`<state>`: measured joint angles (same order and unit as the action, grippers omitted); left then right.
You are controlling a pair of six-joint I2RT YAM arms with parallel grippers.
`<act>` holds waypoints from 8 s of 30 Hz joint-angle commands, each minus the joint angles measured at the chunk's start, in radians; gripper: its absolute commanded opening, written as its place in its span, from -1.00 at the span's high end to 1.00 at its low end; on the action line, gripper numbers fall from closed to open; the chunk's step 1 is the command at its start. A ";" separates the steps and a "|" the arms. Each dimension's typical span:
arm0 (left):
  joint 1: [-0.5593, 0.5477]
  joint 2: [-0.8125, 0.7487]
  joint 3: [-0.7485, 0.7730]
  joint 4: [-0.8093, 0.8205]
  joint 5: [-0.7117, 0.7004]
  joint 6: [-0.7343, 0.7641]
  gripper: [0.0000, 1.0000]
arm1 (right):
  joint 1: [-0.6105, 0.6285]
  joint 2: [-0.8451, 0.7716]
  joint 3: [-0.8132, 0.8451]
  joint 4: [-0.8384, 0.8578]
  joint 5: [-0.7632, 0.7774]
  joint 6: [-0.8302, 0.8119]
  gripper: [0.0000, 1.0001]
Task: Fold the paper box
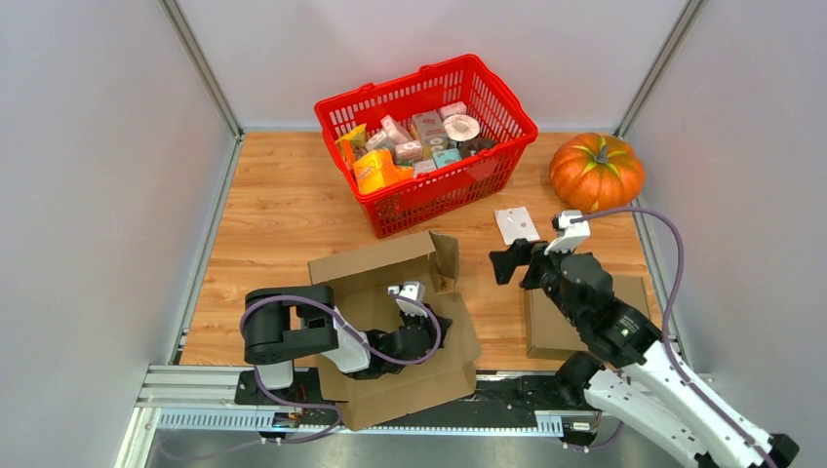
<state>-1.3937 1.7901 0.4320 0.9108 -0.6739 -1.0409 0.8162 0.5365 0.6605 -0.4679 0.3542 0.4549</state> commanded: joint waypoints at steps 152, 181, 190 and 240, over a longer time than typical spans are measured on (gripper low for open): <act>-0.329 -0.251 0.826 -1.512 0.257 0.843 -0.40 | 0.350 0.082 -0.154 -0.402 -0.236 0.762 1.00; -0.416 0.006 1.048 -1.819 -0.317 0.960 1.00 | 0.350 -0.155 0.011 -0.505 -0.278 0.719 0.77; -0.415 -0.145 1.315 -2.004 0.031 0.774 1.00 | 0.350 -0.194 0.390 -0.764 0.077 0.516 -0.65; -0.034 -0.653 1.479 -2.190 -0.693 -0.521 1.00 | 1.043 0.688 0.854 0.054 0.778 -0.810 -0.73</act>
<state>-1.4326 1.1534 1.8988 -1.2610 -1.2942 -1.5314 1.8557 1.1851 1.5143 -0.6010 0.9478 -0.1402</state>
